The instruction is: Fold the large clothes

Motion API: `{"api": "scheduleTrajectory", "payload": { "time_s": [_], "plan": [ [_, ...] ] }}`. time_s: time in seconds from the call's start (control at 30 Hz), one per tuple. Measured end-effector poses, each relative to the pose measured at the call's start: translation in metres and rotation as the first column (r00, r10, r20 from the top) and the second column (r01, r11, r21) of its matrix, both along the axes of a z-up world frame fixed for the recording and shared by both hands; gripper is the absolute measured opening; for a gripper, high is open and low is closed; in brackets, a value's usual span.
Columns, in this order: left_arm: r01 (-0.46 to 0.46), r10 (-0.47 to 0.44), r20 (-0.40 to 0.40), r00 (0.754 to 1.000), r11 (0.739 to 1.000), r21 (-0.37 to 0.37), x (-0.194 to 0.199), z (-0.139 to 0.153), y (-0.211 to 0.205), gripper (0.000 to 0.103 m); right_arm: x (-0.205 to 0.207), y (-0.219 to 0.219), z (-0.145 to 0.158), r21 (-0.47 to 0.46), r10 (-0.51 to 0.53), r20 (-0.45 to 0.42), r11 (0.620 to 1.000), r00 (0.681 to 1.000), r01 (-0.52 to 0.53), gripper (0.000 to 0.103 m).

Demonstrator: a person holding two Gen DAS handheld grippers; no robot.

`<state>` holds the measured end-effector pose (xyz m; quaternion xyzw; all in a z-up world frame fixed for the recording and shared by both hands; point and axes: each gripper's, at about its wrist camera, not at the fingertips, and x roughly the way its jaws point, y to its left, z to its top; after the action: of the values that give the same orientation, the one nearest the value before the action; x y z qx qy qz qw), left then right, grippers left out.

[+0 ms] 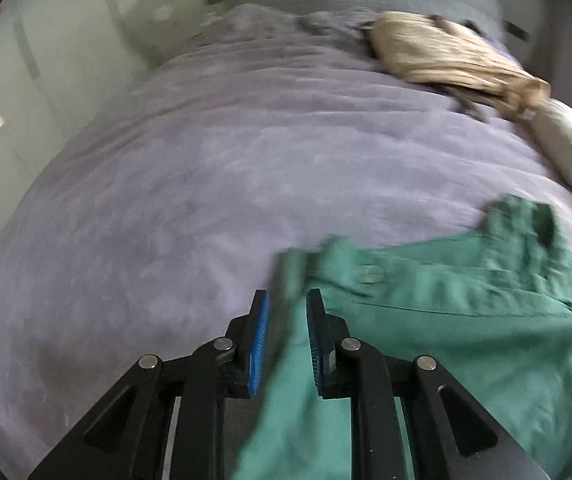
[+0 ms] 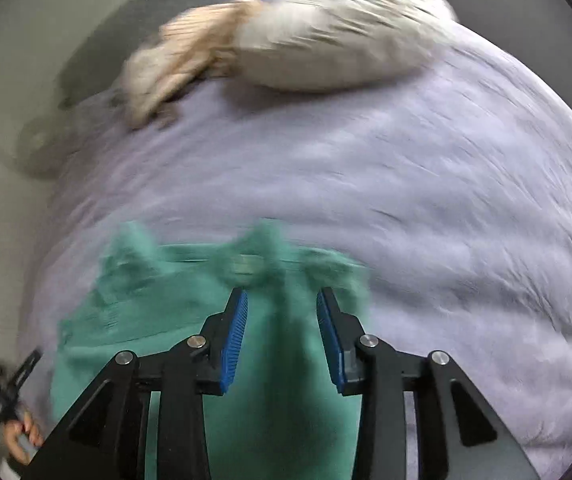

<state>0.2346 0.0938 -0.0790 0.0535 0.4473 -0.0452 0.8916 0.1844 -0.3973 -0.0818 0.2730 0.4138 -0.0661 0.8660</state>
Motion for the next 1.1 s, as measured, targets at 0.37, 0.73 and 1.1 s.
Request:
{"api": "scheduleTrajectory", "payload": {
  "time_s": [0.37, 0.73, 1.1],
  "plan": [
    [0.378, -0.387, -0.12, 0.914, 0.921, -0.098, -0.056, -0.011, -0.14, 0.021, 0.088, 0.123, -0.04, -0.202, 0.335, -0.257, 0.899, 0.907, -0.389, 0.028],
    [0.267, -0.267, -0.066, 0.961, 0.964, -0.018, -0.035, -0.018, -0.136, 0.02, 0.103, 0.104, -0.016, 0.042, 0.395, -0.067, 0.919, 0.916, -0.393, 0.047],
    [0.24, -0.24, -0.041, 0.97, 0.971, 0.002, -0.059, -0.029, -0.134, 0.02, 0.1, 0.182, -0.039, -0.138, 0.493, -0.316, 0.822, 0.811, -0.553, 0.016]
  ]
}}
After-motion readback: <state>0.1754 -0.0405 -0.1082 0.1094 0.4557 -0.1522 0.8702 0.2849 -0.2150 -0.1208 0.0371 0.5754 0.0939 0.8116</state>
